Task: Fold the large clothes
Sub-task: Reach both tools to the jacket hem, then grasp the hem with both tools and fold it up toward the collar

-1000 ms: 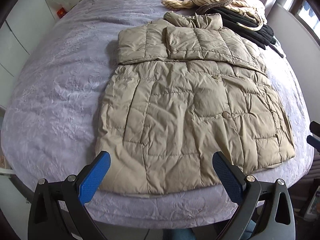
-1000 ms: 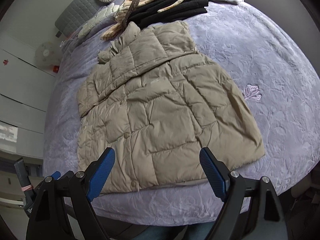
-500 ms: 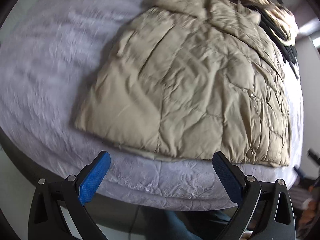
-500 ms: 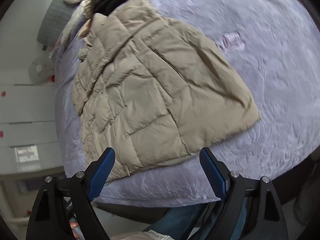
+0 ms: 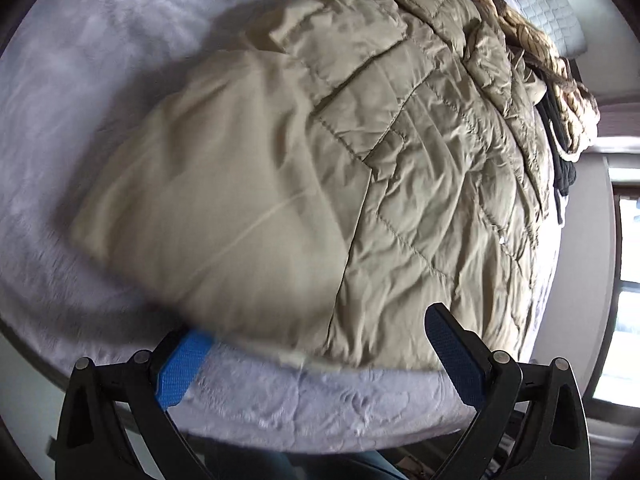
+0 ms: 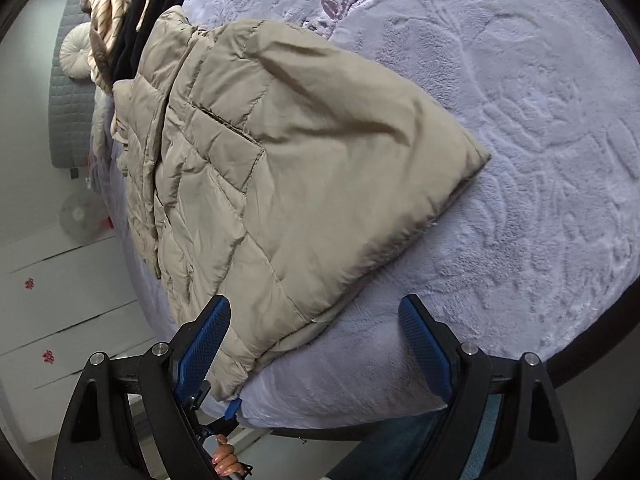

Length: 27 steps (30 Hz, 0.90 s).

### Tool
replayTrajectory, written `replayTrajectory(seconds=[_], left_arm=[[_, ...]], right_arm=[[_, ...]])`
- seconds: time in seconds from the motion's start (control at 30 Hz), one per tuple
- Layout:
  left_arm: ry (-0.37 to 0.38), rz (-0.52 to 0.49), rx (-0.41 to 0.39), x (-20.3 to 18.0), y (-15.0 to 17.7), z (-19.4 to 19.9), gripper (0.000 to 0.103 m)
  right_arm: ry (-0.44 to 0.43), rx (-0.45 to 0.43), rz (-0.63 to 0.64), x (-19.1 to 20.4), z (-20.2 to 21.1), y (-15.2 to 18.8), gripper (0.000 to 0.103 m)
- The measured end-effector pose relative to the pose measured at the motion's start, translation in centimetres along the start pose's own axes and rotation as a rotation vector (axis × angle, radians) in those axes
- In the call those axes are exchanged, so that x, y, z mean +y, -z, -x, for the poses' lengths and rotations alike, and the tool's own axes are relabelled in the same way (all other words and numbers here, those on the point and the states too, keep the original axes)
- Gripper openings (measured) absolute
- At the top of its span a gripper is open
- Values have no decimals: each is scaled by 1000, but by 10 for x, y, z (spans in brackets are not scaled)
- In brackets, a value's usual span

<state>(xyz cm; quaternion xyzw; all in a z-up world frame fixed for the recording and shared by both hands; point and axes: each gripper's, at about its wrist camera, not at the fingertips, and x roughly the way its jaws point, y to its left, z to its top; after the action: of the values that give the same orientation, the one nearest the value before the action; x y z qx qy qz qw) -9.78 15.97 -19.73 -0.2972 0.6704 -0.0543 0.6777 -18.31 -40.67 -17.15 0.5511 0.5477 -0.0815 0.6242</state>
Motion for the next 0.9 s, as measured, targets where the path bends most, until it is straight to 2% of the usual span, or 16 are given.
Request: replayTrajectory(seconds=[0.13,0.2,0.23,0.27,0.3,0.33,0.4,0.53,0.67,0.9], left_arm=[[34,-39,-23,-10,-11,1,100],[58,-61,-17,-17,-15,2,72],[49,-76,-1,-19,-18,1,46],[35,-94,2,-19,-20,1,24],[35,-109,2,-18,-22,3,18],[47,-120,0,-18,-24,7,15],[77,-136,-18,-19,-25,19,11],[132,-181,-58,-28,-30,51,11],[174,-217,-106,-47,-41,81,11],[236,-199,-247,-86,-67,129,11]], right_arm=[[-52,-23,-13,9,-8,-5,89],[-67,-39,-38,9,-12,-7,88],[-84,-50,-62,9,-14,-8,87],[-96,-57,-75,8,-14,-8,84],[-108,-64,-89,8,-15,-8,69],[-102,-71,-98,8,-15,-7,42],[-75,-92,-98,9,-12,-5,10],[-93,-141,-6,27,6,0,7],[-104,-160,132,63,28,-2,7],[-151,-169,322,138,58,-32,7]])
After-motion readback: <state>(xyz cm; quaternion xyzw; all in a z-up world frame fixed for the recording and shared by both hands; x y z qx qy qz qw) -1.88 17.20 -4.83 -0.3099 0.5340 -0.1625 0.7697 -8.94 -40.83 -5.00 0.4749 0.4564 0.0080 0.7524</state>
